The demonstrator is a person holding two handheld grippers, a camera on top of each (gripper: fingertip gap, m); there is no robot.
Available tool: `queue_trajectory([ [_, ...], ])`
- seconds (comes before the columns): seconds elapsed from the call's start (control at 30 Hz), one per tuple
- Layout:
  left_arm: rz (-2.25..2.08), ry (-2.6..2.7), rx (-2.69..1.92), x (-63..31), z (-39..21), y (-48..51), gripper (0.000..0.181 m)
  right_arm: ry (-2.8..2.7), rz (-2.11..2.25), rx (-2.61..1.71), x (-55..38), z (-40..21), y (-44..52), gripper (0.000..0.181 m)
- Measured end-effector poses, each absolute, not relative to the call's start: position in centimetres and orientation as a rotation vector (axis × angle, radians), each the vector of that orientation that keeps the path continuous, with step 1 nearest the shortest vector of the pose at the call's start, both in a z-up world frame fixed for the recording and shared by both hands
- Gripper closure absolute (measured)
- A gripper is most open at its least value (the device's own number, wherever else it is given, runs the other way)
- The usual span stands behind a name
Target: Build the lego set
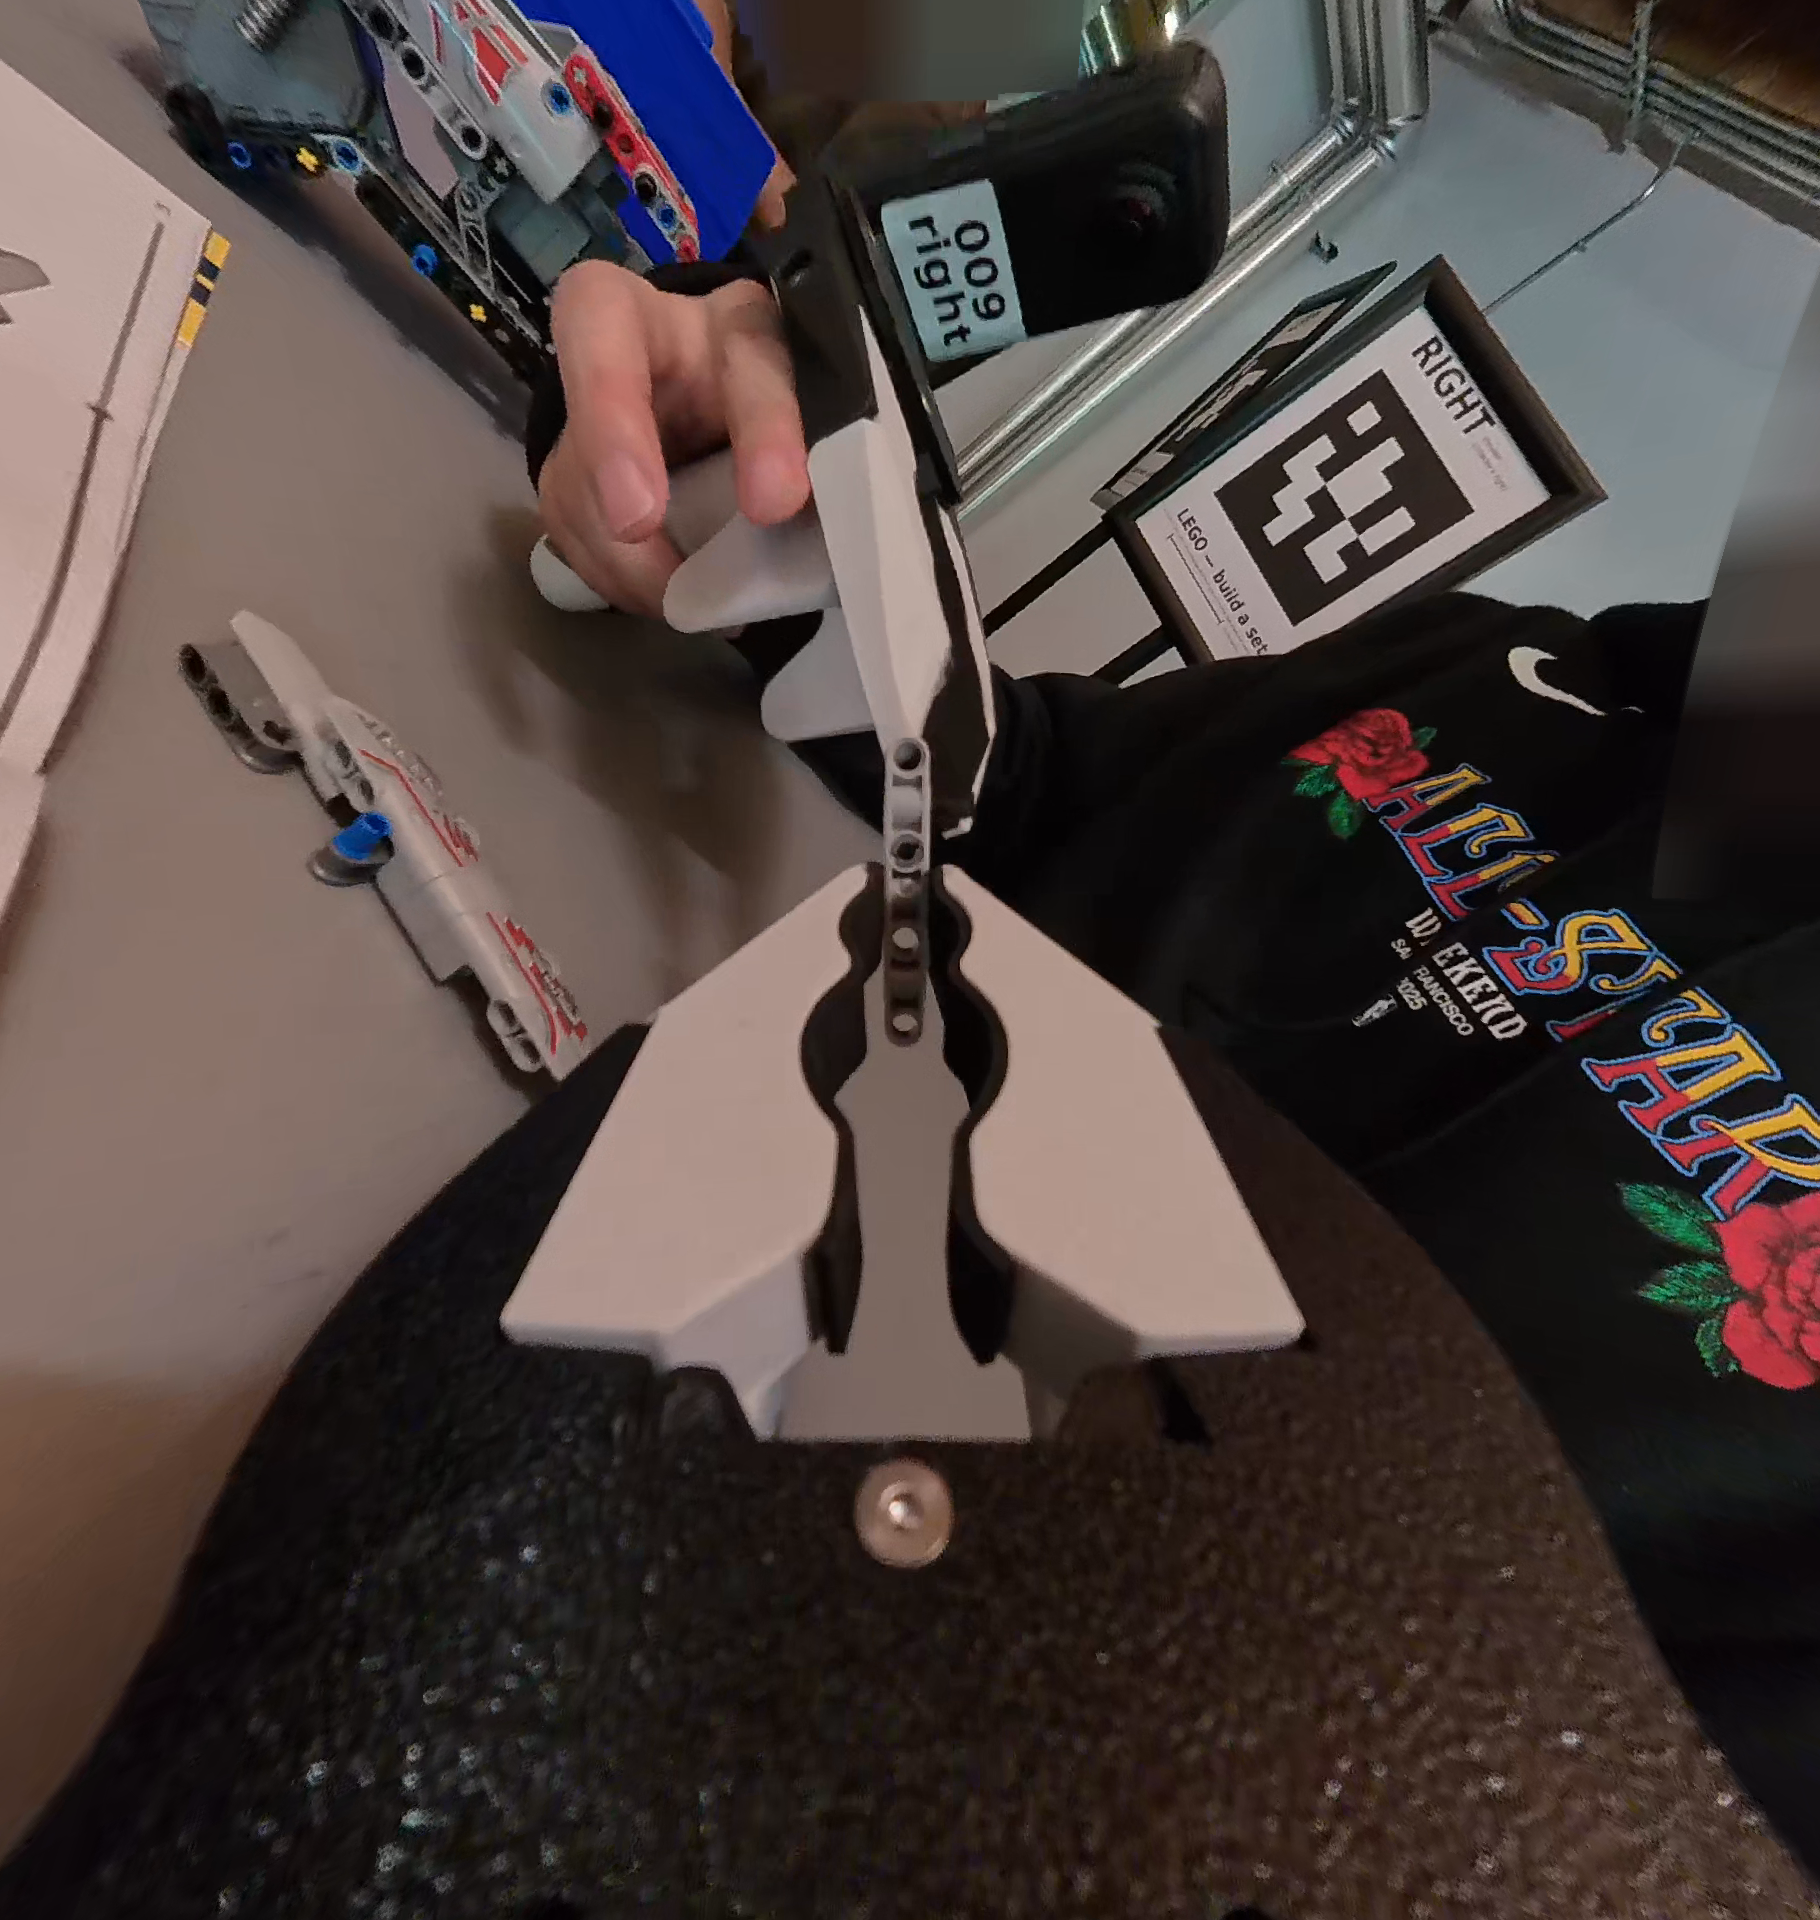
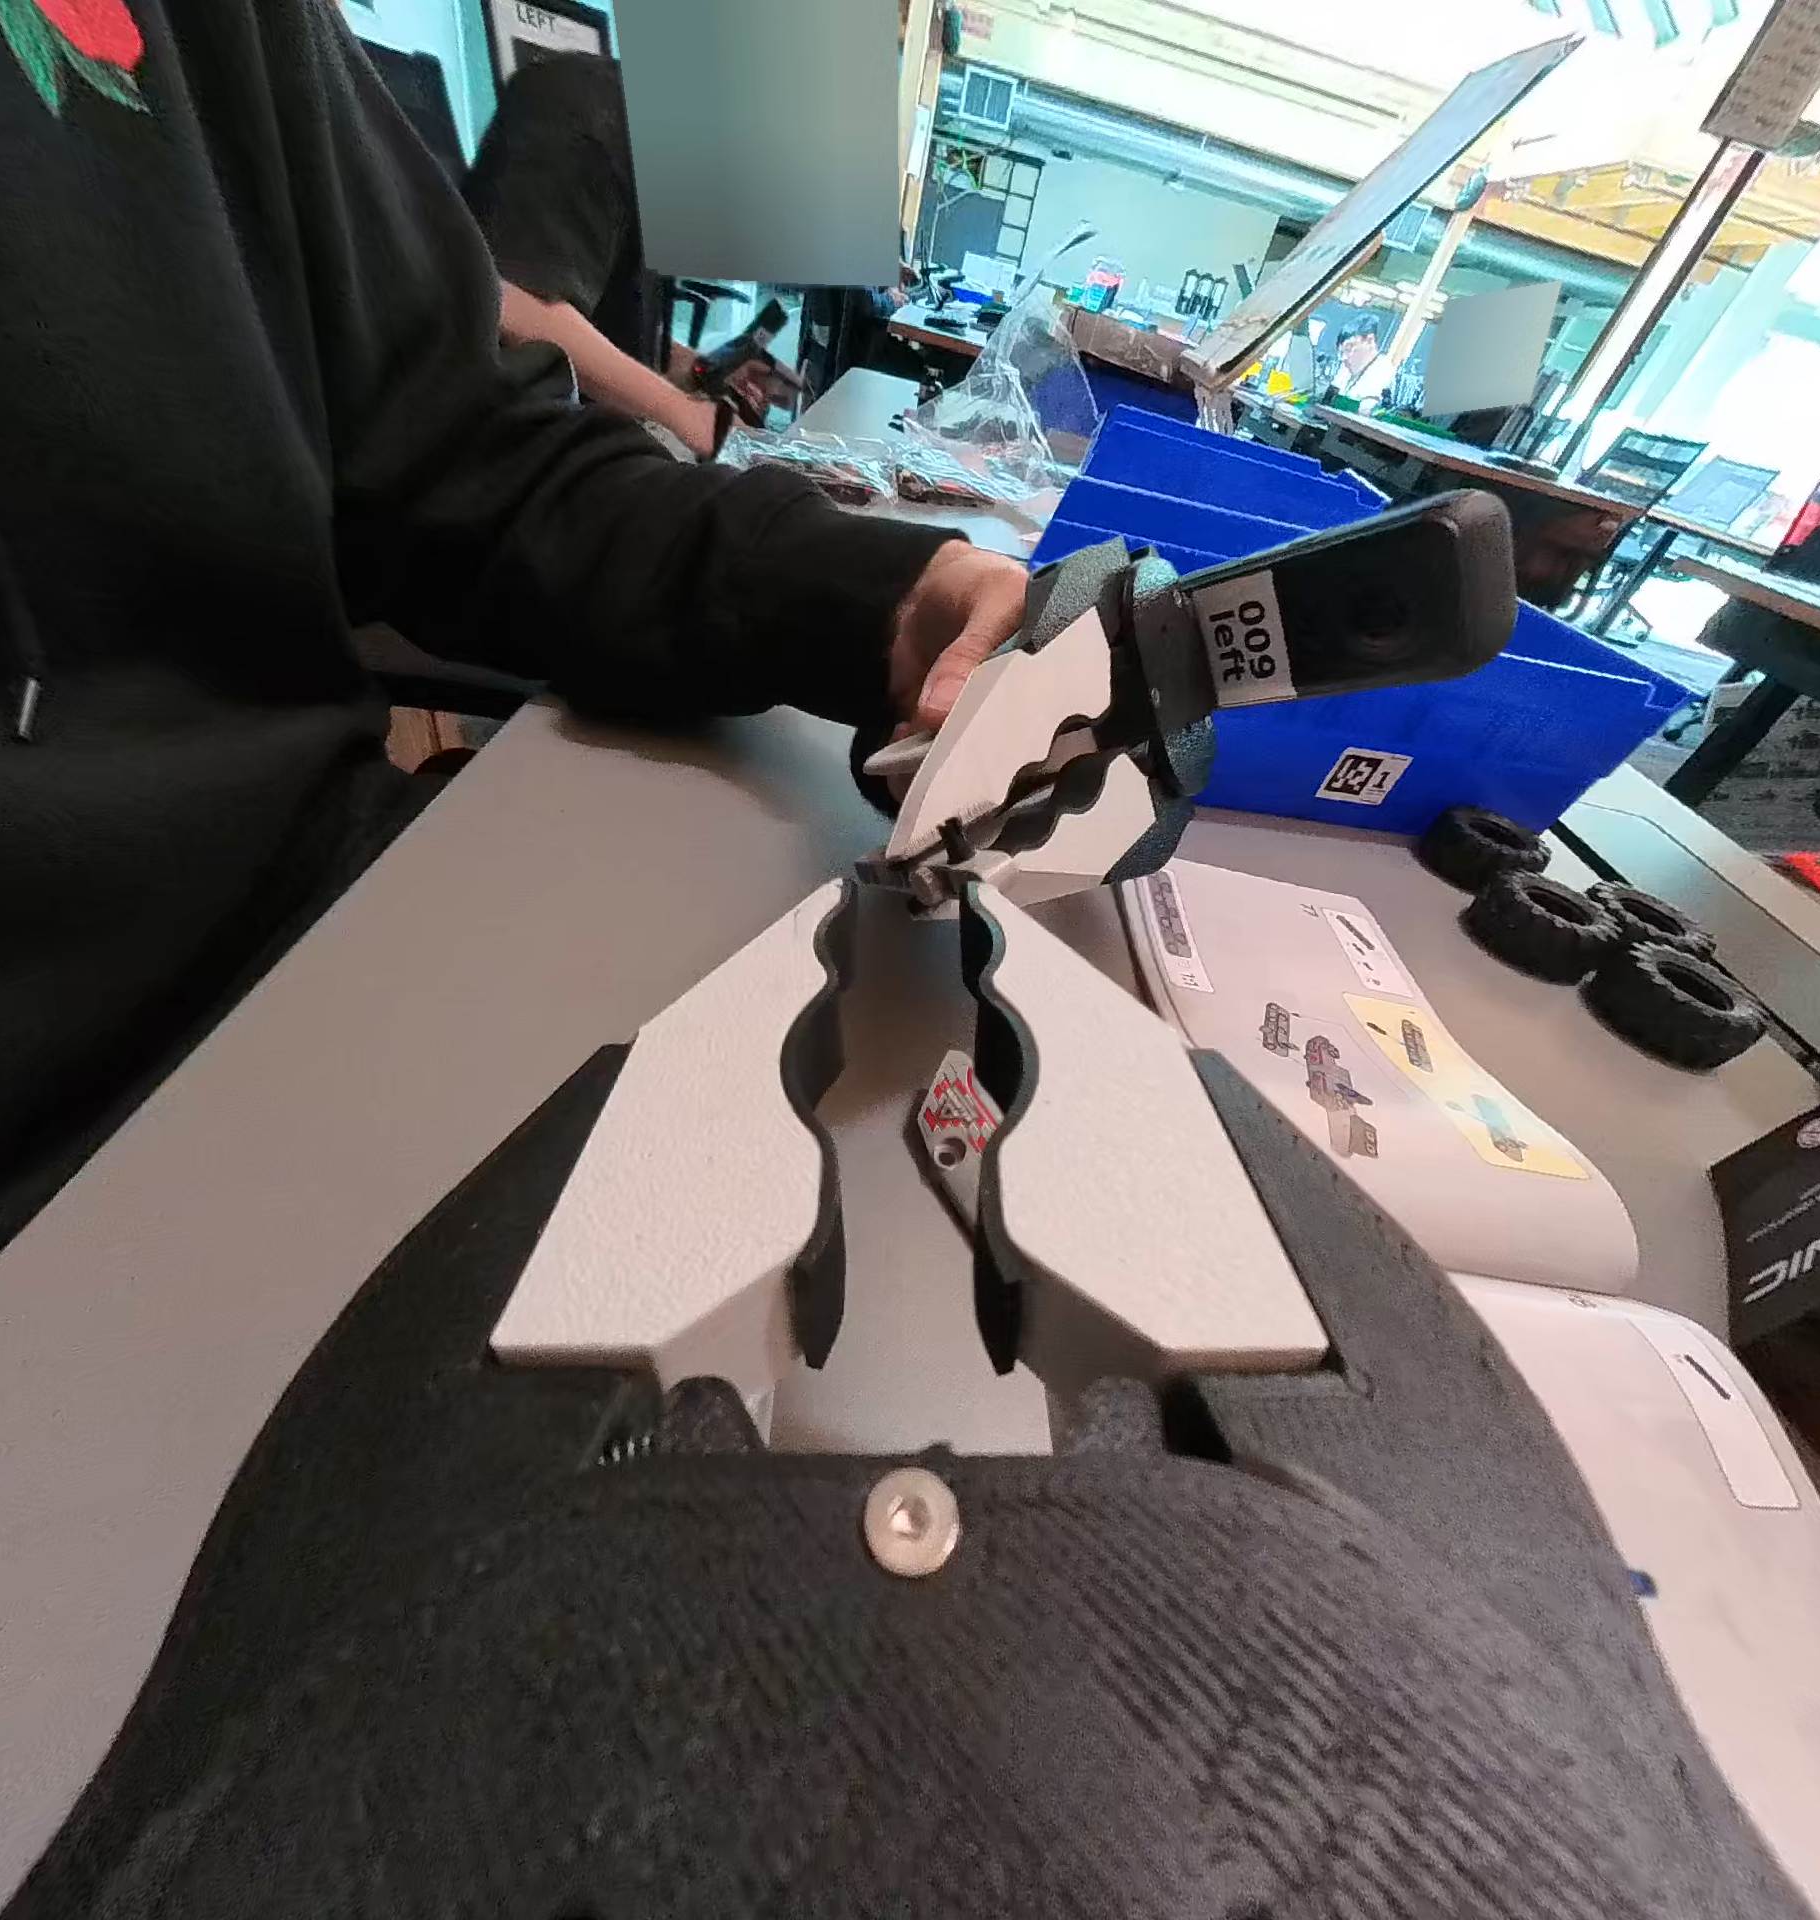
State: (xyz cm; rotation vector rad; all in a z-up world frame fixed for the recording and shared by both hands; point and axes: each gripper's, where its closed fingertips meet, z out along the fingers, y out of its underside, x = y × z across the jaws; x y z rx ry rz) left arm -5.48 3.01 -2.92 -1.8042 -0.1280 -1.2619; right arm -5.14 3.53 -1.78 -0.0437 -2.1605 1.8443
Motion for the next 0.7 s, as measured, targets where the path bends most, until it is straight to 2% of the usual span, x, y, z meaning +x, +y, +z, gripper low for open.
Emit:
queue_trajectory([
  [0.13,-1.236,-0.147,-1.828,-6.0,-3.6,2.6,0.176,-2.058,1.875,-0.082,-5.9,-0.7,4.2,0.148],
  [0.23,-1.292,-0.108,-1.833,-4.8,-3.8,2.6,0.176,-2.060,1.839,-0.081,-6.1,-1.0,4.1,0.147],
  [0.3,-1.294,-0.068,-1.858,-4.1,-4.0,2.8,0.176,-2.107,1.829,-0.059,-5.8,-1.7,3.2,0.152],
  [0.37,-1.290,-0.039,-1.862,-3.7,-3.8,2.8,0.176,-2.154,1.819,-0.011,-5.3,-2.2,2.4,0.169],
  [0.47,-1.217,-0.070,-1.813,-4.8,-3.2,3.1,0.176,-2.143,1.798,-0.043,-5.7,-2.1,2.5,0.170],
  [0.57,-0.925,-0.130,-1.792,-7.6,-3.1,4.2,0.174,-2.132,1.804,-0.259,-7.6,-1.9,3.4,0.172],
  [0.7,-0.218,0.040,-1.866,-11.0,-3.3,4.0,0.168,-2.109,1.830,-0.675,-10.2,-2.0,4.6,0.175],
])
